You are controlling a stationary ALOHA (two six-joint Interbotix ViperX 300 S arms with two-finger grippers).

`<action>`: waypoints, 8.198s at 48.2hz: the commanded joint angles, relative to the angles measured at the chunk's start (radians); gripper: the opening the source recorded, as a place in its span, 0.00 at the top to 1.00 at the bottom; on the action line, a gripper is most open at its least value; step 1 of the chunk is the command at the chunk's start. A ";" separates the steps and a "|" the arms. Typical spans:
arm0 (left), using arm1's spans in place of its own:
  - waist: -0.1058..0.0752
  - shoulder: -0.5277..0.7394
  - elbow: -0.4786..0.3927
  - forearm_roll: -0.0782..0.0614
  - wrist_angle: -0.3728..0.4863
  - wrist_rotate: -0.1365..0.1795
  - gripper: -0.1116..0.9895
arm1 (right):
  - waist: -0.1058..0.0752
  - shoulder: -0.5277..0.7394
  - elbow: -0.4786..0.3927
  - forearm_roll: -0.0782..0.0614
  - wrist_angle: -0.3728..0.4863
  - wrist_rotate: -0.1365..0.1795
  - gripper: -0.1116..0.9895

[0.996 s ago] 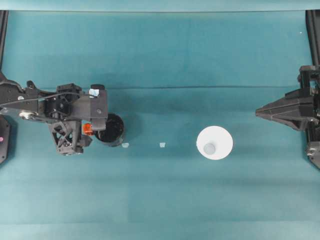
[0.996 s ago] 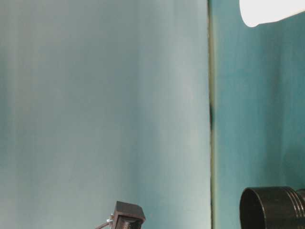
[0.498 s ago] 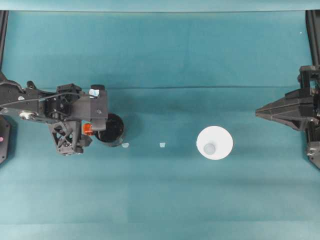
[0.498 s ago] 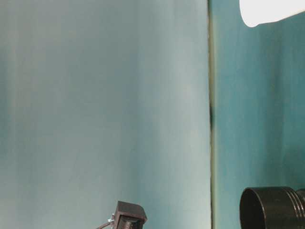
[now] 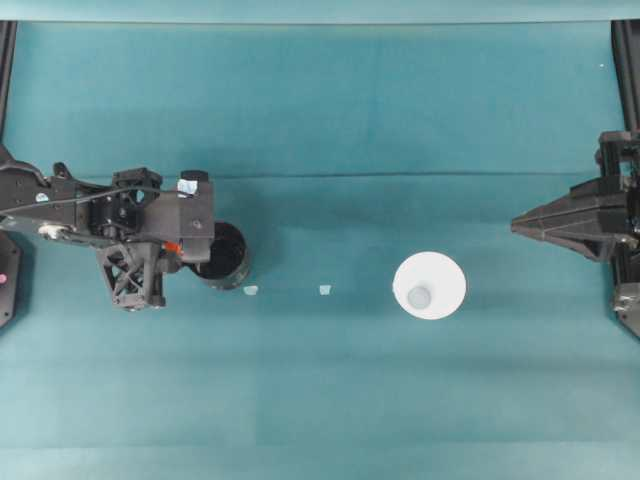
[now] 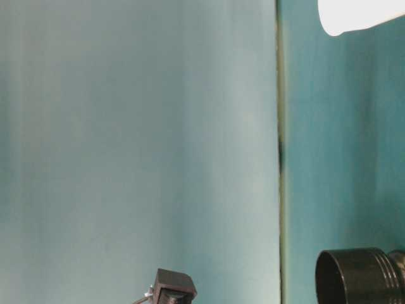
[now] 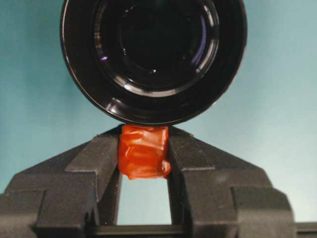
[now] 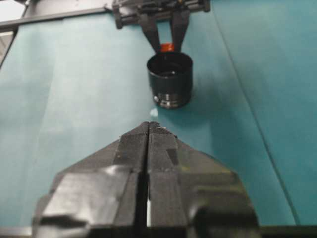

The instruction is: Put the paper cup into the moved red handle cup holder.

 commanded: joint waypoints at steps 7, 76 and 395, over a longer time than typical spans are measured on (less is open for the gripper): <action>-0.003 -0.008 -0.009 0.002 0.002 0.006 0.65 | -0.002 0.006 -0.023 0.002 -0.005 0.006 1.00; -0.011 -0.026 -0.512 0.002 0.388 0.066 0.65 | -0.002 0.002 -0.025 0.002 -0.003 0.006 1.00; -0.117 -0.287 -0.146 0.003 0.114 0.077 0.06 | -0.080 0.936 -0.437 0.166 0.612 0.318 0.90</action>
